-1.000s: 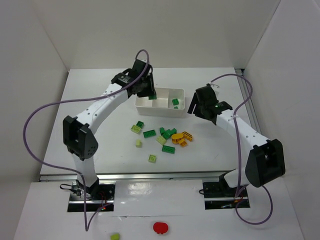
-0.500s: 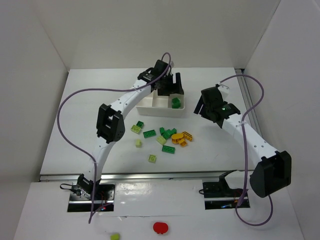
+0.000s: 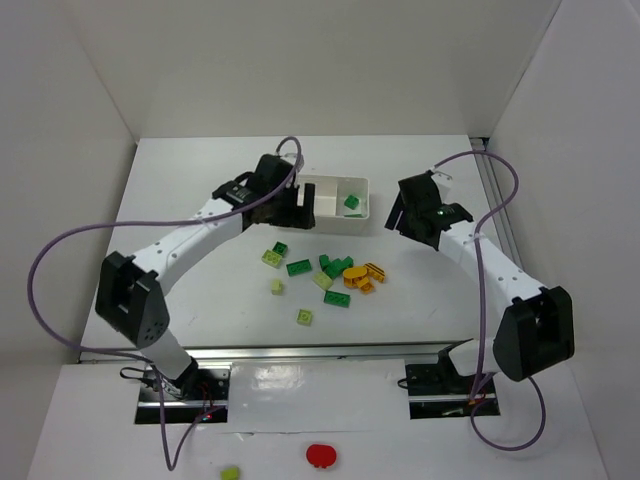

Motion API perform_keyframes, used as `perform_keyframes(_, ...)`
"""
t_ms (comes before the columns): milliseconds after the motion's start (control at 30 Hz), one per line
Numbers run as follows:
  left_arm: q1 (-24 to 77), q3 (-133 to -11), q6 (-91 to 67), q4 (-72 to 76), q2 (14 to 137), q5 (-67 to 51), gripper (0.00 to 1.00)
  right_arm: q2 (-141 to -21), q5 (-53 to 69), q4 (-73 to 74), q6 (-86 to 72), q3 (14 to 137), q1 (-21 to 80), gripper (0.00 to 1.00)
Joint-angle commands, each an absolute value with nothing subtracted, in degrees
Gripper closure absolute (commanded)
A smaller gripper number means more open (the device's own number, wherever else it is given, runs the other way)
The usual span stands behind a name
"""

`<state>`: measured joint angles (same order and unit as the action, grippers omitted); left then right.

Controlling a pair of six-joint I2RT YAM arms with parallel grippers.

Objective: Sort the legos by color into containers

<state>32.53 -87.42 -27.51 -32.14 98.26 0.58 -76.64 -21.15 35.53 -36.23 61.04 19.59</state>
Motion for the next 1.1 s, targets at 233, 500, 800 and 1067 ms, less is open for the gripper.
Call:
perform_keyframes(233,33.4,-71.98,-19.52,-23.75,95.27,11.34,0.1,-79.98,-17.49,30.93,-34.1,62.75,18.98,0.23)
perform_keyframes(500,33.4,-72.59,-19.6,-21.71,102.3,17.4,0.16,-76.91,-18.02,32.08,-35.24,60.47,18.98,0.23)
perform_keyframes(800,33.4,-77.07,-20.21,-22.32,109.68,19.95,0.24,-76.9,-18.02,32.61,-35.24,60.47,18.98,0.23)
perform_keyframes(1067,33.4,-78.22,-20.74,-24.08,110.92,19.43,0.61,-76.38,-18.02,32.61,-35.24,60.47,18.98,0.23)
